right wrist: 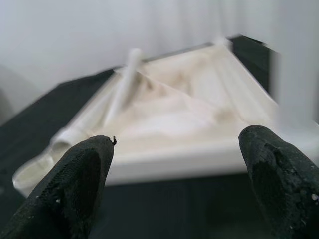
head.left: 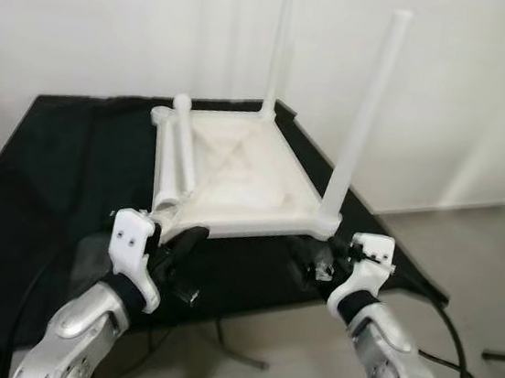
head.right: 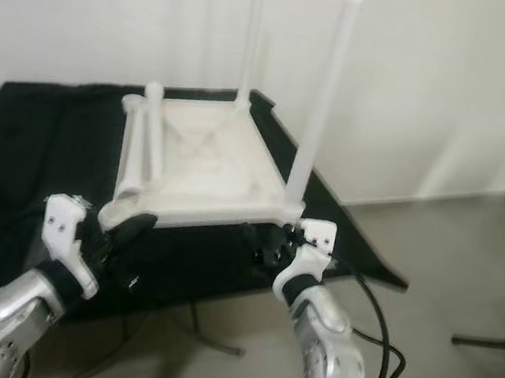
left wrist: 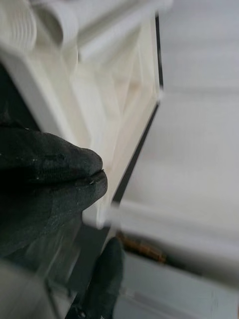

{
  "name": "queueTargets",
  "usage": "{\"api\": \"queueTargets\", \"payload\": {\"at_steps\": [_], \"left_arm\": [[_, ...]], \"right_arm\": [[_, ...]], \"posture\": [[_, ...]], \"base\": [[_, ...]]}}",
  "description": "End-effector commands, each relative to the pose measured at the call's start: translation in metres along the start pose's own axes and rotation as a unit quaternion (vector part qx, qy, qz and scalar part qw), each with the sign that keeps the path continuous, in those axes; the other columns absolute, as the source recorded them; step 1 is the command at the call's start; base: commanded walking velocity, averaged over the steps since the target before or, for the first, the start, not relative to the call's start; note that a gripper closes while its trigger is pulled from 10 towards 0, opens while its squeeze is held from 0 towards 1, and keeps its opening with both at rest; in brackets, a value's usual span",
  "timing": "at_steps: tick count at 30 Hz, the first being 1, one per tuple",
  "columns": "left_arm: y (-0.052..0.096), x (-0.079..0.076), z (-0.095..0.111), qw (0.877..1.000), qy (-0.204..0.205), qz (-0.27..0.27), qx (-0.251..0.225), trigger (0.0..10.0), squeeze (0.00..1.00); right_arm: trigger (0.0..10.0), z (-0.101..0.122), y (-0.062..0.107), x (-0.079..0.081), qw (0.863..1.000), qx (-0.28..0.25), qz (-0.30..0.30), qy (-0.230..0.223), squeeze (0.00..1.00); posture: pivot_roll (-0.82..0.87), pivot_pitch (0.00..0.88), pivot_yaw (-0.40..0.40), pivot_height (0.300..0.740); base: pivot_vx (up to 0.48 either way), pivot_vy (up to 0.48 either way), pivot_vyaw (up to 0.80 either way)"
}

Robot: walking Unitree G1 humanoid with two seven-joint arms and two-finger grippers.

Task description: Building children table

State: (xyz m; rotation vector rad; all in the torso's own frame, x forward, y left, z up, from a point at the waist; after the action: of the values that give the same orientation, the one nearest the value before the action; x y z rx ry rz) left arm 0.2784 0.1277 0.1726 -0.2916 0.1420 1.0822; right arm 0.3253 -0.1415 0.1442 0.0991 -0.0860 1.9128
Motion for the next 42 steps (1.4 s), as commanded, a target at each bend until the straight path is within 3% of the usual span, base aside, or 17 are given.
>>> {"api": "queueTargets", "payload": {"at_steps": [1, 5, 8, 11, 12, 13, 17, 19, 21, 26, 28, 29, 30, 33, 34, 37, 42], "left_arm": [[0.003, 0.007, -0.001, 1.000, -0.011, 0.014, 0.009, 10.0, 0.00], [0.004, 0.008, -0.001, 0.999, -0.024, 0.020, 0.019, 10.0, 0.00], [0.002, 0.012, 0.003, 0.998, -0.055, 0.033, 0.026, 10.0, 0.00], [-0.005, 0.025, 0.015, 0.988, -0.138, 0.058, 0.031, 10.0, 0.00], [-0.005, 0.025, 0.015, 0.988, -0.138, 0.058, 0.031, 10.0, 0.00], [-0.007, 0.034, 0.019, 0.980, -0.181, 0.074, 0.042, 10.0, 0.00], [-0.009, 0.041, 0.021, 0.969, -0.226, 0.082, 0.058, 10.0, 0.00], [-0.012, 0.045, 0.021, 0.950, -0.292, 0.069, 0.084, 10.0, 0.00], [-0.019, 0.043, 0.018, 0.924, -0.364, 0.035, 0.111, 10.0, 0.00], [-0.026, 0.037, 0.015, 0.912, -0.392, 0.002, 0.124, 10.0, 0.00], [-0.038, 0.023, 0.009, 0.900, -0.413, -0.050, 0.131, 10.0, 0.00], [-0.038, 0.023, 0.009, 0.900, -0.413, -0.050, 0.131, 10.0, 0.00], [-0.045, 0.014, 0.004, 0.893, -0.422, -0.080, 0.134, 10.0, 0.49], [-0.049, 0.010, 0.002, 0.888, -0.428, -0.097, 0.136, 10.0, 0.49], [-0.053, 0.004, -0.003, 0.883, -0.433, -0.118, 0.138, 10.0, 1.00], [-0.059, -0.003, -0.011, 0.872, -0.444, -0.149, 0.144, 10.0, 1.00], [-0.063, -0.001, -0.011, 0.864, -0.457, -0.156, 0.143, 10.0, 1.00]], "right_arm": [[10.0, 0.001, -0.003, 0.009, 1.000, -0.005, 0.016, -0.004, 0.00], [10.0, 0.001, -0.002, 0.009, 1.000, -0.006, 0.016, -0.004, 0.00], [10.0, 0.000, -0.001, 0.010, 1.000, -0.005, 0.017, -0.004, 0.00], [10.0, 0.001, 0.000, 0.011, 1.000, -0.008, 0.023, -0.003, 0.00], [10.0, 0.001, 0.000, 0.011, 1.000, -0.008, 0.023, -0.003, 0.00], [10.0, -0.001, 0.001, 0.014, 0.999, 0.000, 0.030, 0.012, 0.00], [10.0, -0.004, 0.001, 0.017, 0.999, 0.010, 0.037, 0.033, 0.00], [10.0, -0.005, 0.001, 0.018, 0.999, 0.011, 0.037, 0.029, 0.00], [10.0, -0.005, 0.001, 0.018, 0.999, 0.008, 0.038, 0.018, 0.00], [10.0, -0.004, 0.002, 0.018, 0.999, 0.002, 0.037, 0.005, 0.00], [10.0, -0.003, 0.002, 0.020, 0.999, 0.000, 0.036, 0.000, 0.00], [10.0, -0.003, 0.002, 0.020, 0.999, 0.000, 0.036, 0.000, 0.00], [10.0, -0.003, 0.003, 0.021, 0.999, -0.001, 0.036, -0.001, 0.00], [10.0, -0.003, 0.003, 0.022, 0.999, -0.001, 0.037, 0.000, 0.00], [10.0, -0.002, 0.004, 0.023, 0.999, -0.002, 0.036, -0.001, 0.00], [10.0, -0.001, 0.007, 0.026, 0.999, -0.006, 0.034, -0.006, 0.00], [10.0, 0.002, 0.011, 0.025, 0.999, -0.014, 0.023, -0.019, 0.00]], "posture": [[-0.07, 0.000, -0.062, 0.740], [-0.07, 0.000, -0.060, 0.740], [-0.08, 0.000, -0.057, 0.740], [-0.08, 0.000, -0.053, 0.740], [-0.08, 0.000, -0.053, 0.740], [-0.09, 0.000, -0.047, 0.740], [-0.09, 0.000, -0.044, 0.740], [-0.09, 0.000, -0.039, 0.740], [-0.09, 0.000, -0.036, 0.740], [-0.10, 0.000, -0.031, 0.740], [-0.10, 0.000, -0.022, 0.740], [-0.10, 0.000, -0.022, 0.740], [-0.11, 0.000, -0.017, 0.740], [-0.11, 0.000, -0.015, 0.740], [-0.12, 0.000, -0.004, 0.740], [-0.12, 0.000, 0.002, 0.740], [-0.13, 0.000, 0.005, 0.740]], "base": [[0.409, 0.000, 0.00], [0.183, 0.000, 0.00], [0.000, 0.000, 0.00], [0.000, 0.000, 0.00], [0.000, 0.000, 0.00], [0.000, 0.000, 0.80], [0.000, 0.000, 0.80], [0.000, 0.000, 0.80], [0.000, 0.000, 0.80], [0.000, 0.000, 0.48], [0.000, 0.000, 0.00], [0.000, 0.000, 0.00], [0.000, 0.000, 0.00], [0.000, 0.000, 0.00], [0.000, 0.000, 0.00], [0.000, 0.000, 0.00], [0.000, 0.000, 0.00]]}}
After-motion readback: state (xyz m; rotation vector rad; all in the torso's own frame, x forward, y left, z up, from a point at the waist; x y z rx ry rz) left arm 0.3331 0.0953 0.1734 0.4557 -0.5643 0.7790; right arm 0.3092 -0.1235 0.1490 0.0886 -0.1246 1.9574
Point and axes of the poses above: a point about 5 cm out from each wrist's last joint towards the gripper, its own y axis pointing back from the gripper into the wrist, its own z axis along the axis of the wrist's last joint, x = y × z, the point moved 3 cm from there along -y, pointing out of the wrist towards the gripper, and after that the axes turned 8 degrees about y, right-handed, at the moved point
